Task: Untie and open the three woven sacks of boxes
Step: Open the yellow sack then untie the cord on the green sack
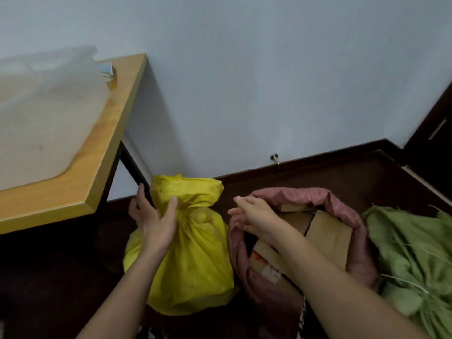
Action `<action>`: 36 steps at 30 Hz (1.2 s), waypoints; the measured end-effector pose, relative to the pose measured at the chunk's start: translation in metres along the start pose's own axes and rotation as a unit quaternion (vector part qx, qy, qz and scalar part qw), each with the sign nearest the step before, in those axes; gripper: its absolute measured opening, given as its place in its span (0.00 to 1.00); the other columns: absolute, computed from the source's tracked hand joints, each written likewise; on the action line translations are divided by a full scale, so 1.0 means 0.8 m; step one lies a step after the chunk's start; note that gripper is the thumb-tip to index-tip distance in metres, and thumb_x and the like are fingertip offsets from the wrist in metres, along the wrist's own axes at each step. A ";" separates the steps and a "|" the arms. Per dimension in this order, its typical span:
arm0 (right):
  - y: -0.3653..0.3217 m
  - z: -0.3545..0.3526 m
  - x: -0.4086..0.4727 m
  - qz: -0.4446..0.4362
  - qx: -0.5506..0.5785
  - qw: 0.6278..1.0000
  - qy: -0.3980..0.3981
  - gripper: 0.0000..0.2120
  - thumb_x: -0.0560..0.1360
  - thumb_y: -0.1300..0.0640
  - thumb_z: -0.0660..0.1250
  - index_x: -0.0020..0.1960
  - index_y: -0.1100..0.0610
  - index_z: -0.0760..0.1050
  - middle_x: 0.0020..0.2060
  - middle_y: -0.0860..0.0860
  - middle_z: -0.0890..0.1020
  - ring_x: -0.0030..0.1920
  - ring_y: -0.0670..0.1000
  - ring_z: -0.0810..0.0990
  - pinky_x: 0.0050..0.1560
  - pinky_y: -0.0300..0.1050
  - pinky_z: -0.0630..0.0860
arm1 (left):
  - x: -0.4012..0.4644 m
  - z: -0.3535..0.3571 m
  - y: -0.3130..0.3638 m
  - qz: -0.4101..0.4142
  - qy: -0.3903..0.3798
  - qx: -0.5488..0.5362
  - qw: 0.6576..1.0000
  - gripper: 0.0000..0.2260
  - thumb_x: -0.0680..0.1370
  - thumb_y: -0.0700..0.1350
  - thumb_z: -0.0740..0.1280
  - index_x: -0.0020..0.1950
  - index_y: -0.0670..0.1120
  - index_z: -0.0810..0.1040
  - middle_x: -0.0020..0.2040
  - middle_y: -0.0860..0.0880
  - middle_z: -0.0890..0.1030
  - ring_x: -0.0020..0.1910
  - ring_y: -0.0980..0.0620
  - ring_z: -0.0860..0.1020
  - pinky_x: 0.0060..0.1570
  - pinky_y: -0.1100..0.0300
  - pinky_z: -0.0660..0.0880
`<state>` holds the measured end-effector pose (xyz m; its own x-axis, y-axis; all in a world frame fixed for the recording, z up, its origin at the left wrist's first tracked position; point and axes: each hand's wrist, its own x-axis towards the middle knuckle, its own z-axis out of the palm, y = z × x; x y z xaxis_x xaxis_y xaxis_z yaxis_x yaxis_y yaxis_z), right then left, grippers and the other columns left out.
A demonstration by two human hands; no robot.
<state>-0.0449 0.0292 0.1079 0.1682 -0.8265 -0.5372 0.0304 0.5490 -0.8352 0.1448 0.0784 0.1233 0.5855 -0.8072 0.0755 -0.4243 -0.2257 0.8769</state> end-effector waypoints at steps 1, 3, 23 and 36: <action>0.007 -0.002 0.003 0.014 -0.005 1.000 -0.005 0.18 0.82 0.50 0.58 0.68 0.58 0.69 0.44 0.55 0.81 0.34 0.48 0.77 0.38 0.40 0.74 | 0.005 0.003 -0.005 -0.001 -0.002 -0.019 1.000 0.34 0.78 0.53 0.65 0.78 0.55 0.49 0.78 0.47 0.47 0.77 0.51 0.48 0.73 0.51 0.53; 0.009 -0.003 0.008 0.041 -0.011 0.999 -0.020 0.21 0.81 0.45 0.55 0.70 0.54 0.65 0.50 0.56 0.82 0.41 0.51 0.79 0.45 0.45 0.75 | 0.018 0.008 -0.020 0.011 -0.011 -0.051 0.999 0.35 0.77 0.56 0.64 0.78 0.56 0.48 0.78 0.50 0.48 0.77 0.52 0.50 0.74 0.49 0.54; -0.009 0.012 0.034 -0.060 0.093 0.991 -0.080 0.31 0.68 0.76 0.70 0.69 0.61 0.68 0.52 0.60 0.80 0.47 0.59 0.81 0.43 0.52 0.81 | 0.016 -0.018 -0.004 -0.251 -0.249 -0.126 0.927 0.16 0.74 0.52 0.70 0.60 0.49 0.78 0.53 0.46 0.83 0.51 0.48 0.81 0.48 0.52 0.78; -0.029 -0.037 0.011 -0.094 -0.291 0.930 -0.205 0.17 0.67 0.68 0.73 0.55 0.61 0.78 0.43 0.54 0.82 0.40 0.47 0.79 0.38 0.38 0.76 | 0.038 -0.033 -0.001 -0.259 -0.106 -0.606 0.745 0.43 0.46 0.32 0.82 0.62 0.36 0.75 0.56 0.36 0.81 0.55 0.40 0.81 0.56 0.46 0.77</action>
<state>-0.0729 0.0054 0.1193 0.5789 -0.7192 -0.3842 -0.4201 0.1408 -0.8965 0.1812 0.0680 0.1372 0.2768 -0.8803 -0.3853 0.8307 0.0176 0.5565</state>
